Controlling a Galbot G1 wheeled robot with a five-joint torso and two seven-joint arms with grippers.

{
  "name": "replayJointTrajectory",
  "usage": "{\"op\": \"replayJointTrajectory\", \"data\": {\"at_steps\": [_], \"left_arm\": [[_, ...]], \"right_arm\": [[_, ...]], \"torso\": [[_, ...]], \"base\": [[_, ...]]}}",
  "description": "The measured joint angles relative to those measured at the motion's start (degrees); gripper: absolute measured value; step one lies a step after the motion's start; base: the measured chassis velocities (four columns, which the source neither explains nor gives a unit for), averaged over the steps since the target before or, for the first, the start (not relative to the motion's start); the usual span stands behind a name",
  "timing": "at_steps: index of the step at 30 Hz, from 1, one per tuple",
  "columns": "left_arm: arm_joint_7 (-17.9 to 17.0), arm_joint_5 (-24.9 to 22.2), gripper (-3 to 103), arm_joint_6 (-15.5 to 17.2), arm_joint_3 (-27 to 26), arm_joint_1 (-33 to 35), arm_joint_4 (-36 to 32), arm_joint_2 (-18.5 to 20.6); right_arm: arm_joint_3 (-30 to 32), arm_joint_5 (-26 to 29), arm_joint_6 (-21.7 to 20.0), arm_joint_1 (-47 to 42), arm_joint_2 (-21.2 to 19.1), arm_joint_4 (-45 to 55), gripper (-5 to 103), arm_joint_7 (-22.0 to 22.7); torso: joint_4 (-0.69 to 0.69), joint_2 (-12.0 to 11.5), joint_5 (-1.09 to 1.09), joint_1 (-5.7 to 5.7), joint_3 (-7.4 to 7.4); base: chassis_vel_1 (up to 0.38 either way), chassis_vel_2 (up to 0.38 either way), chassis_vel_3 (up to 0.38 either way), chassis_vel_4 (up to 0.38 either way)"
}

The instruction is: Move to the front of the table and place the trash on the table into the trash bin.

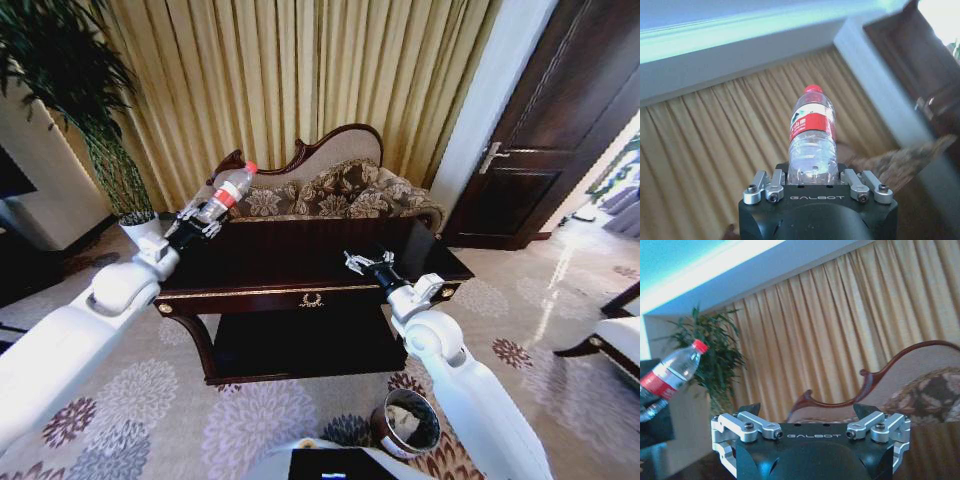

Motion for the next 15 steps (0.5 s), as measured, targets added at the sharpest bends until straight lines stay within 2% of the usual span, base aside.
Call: {"op": "replayJointTrajectory", "data": {"at_steps": [2, 5, 9, 14, 15], "left_arm": [[2.59, -2.18, 42, -4.55, -2.17, 3.07, 1.59, -1.4], [5.18, -4.03, 42, -6.57, -3.18, 5.23, 2.47, -2.52], [6.54, -6.48, 42, -6.72, -2.99, 6.39, 3.26, -4.01], [6.91, -8.22, 42, -6.17, 1.75, 2.15, 7.39, -6.43], [6.69, -8.55, 42, -5.57, 5.21, -0.77, 9.23, -7.37]], "right_arm": [[-0.74, 1.15, 0.81, -0.47, -0.2, 0.95, 100, 0.0], [-1.66, 2.84, 1.45, -0.57, -0.16, 1.75, 100, 0.0], [-2.23, 4.27, 1.61, -0.48, 0.11, 2.31, 100, 0.0], [-1.9, 4.4, 1.62, -0.54, -0.21, 2.38, 100, 0.0], [-1.57, 4.35, 1.62, -0.72, -0.28, 2.38, 100, 0.0]], "torso": [[-0.02, 0.0, 0.02, 0.0, 0.0], [-0.01, 0.0, 0.01, 0.0, 0.0], [0.0, 0.0, 0.02, 0.0, 0.0], [-0.01, 0.0, 0.02, 0.0, 0.0], [-0.02, 0.0, 0.03, 0.0, 0.0]], "base": [[0.0, 0.0, 0.0, 0.0], [0.0, 0.0, 0.0, 0.0], [0.0, 0.0, 0.0, 0.0], [0.0, 0.0, 0.0, 0.0], [0.0, 0.0, 0.0, 0.0]]}}
